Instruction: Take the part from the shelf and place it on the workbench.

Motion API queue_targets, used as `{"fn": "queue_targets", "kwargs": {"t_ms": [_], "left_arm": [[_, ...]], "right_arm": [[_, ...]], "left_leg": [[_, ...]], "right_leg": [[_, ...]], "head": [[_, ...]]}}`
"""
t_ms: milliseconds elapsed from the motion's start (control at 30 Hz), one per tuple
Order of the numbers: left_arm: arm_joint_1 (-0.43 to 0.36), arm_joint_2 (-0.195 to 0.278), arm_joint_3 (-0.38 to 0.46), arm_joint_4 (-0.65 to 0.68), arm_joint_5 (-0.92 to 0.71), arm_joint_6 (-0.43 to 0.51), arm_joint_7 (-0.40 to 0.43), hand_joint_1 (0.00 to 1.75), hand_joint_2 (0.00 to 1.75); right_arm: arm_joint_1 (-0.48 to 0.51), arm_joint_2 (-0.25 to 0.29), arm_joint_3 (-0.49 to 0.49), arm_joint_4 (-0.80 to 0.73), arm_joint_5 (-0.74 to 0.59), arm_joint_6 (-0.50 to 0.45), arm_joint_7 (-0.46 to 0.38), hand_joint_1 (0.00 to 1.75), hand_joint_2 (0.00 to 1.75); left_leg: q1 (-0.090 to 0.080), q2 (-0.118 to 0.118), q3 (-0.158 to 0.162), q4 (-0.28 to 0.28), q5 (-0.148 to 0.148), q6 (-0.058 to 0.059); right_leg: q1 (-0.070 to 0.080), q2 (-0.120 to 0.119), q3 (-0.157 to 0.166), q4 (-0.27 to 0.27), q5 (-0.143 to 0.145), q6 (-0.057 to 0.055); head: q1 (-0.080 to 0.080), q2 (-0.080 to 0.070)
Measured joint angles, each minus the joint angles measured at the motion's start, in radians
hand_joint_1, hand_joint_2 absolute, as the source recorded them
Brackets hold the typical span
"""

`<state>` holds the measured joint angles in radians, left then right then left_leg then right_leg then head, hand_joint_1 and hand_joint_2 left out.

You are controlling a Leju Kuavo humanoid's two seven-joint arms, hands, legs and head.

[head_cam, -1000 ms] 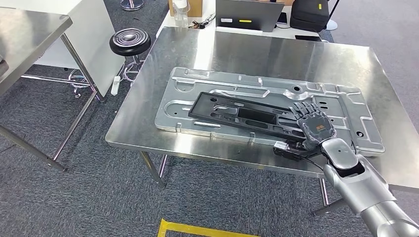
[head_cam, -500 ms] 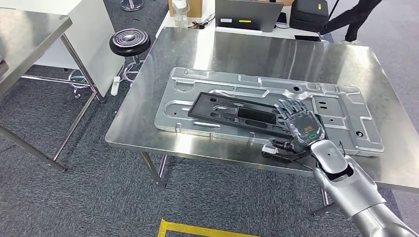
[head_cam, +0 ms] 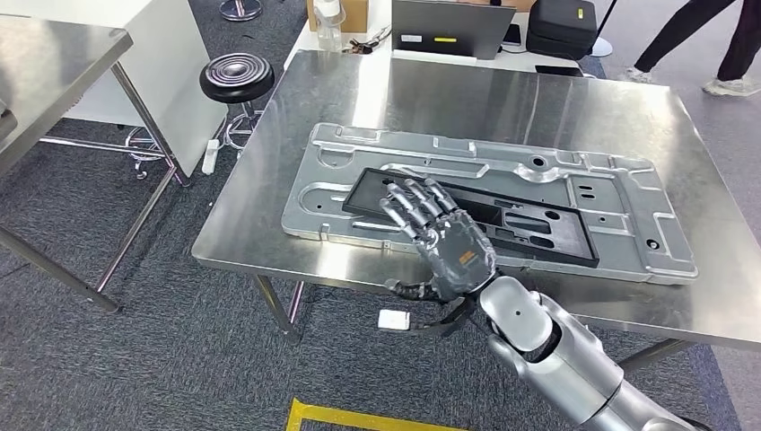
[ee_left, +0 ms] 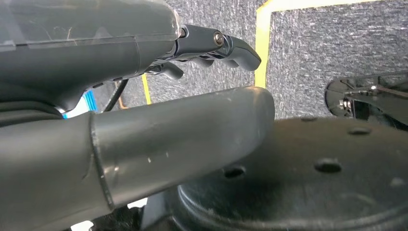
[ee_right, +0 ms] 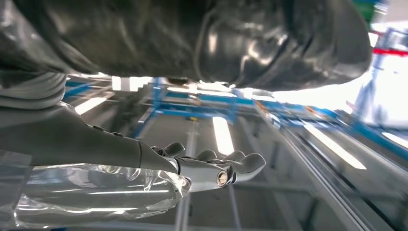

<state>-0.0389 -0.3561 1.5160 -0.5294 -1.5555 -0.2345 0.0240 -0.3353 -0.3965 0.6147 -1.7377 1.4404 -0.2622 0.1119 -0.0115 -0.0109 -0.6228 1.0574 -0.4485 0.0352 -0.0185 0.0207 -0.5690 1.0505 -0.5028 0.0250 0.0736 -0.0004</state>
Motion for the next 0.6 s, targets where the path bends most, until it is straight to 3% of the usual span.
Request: {"fn": "queue_targets", "kwargs": {"t_ms": [267,467,600], "left_arm": [[0.006,0.004,-0.014,0.031,0.0,0.01,0.002,0.0,0.0],[0.016,0.01,-0.035,0.038,0.001,0.025,-0.008,0.0,0.0],[0.013,0.018,-0.038,0.059,0.007,0.057,-0.047,0.0,0.0]], "right_arm": [[-0.009,0.007,0.157,-0.071,-0.043,-0.064,-0.046,0.0,0.0],[0.062,-0.046,0.199,-0.091,-0.022,-0.167,-0.056,0.0,0.0],[0.084,-0.089,0.212,-0.109,0.0,-0.183,-0.054,0.0,0.0]], "left_leg": [[0.0,0.0,0.0,0.001,0.0,0.0],[-0.003,-0.001,0.0,0.002,-0.003,0.004],[-0.007,0.0,0.0,0.004,-0.006,0.012]], "right_leg": [[-0.001,0.0,0.0,-0.002,0.0,0.0],[-0.003,0.0,0.003,-0.006,0.001,0.004],[-0.007,0.001,0.005,-0.009,0.001,0.013]], "head": [[0.0,0.0],[0.0,0.0],[0.0,0.0]]}}
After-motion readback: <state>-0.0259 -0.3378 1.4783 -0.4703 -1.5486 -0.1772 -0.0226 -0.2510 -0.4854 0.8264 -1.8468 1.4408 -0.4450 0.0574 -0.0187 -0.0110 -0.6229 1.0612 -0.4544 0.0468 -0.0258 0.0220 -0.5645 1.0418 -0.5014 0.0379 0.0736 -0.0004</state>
